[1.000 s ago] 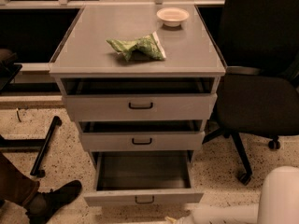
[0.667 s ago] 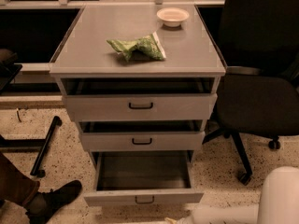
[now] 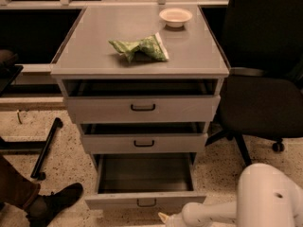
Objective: Close bottom drawer
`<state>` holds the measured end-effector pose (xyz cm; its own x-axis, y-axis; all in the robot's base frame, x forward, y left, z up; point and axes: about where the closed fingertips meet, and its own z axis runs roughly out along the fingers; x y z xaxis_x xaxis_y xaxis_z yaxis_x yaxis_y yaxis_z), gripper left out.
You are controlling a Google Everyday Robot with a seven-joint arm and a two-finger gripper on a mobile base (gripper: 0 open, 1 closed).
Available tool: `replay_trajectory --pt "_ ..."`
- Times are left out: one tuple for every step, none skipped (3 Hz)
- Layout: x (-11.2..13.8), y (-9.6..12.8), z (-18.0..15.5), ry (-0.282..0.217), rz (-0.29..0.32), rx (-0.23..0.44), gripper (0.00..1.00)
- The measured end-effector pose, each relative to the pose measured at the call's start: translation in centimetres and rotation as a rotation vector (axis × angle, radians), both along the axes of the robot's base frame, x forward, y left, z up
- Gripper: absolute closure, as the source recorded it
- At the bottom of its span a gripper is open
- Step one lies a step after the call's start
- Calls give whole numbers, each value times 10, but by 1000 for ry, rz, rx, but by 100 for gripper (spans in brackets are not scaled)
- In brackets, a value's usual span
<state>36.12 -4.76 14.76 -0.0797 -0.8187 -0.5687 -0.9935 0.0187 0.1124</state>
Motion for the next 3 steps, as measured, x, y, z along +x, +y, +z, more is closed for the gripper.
replay_trajectory --pt "39 26 -27 -68 1 35 0" --pt "84 29 -15 -116 -14 81 0" --pt "99 25 -5 -133 -11 98 0"
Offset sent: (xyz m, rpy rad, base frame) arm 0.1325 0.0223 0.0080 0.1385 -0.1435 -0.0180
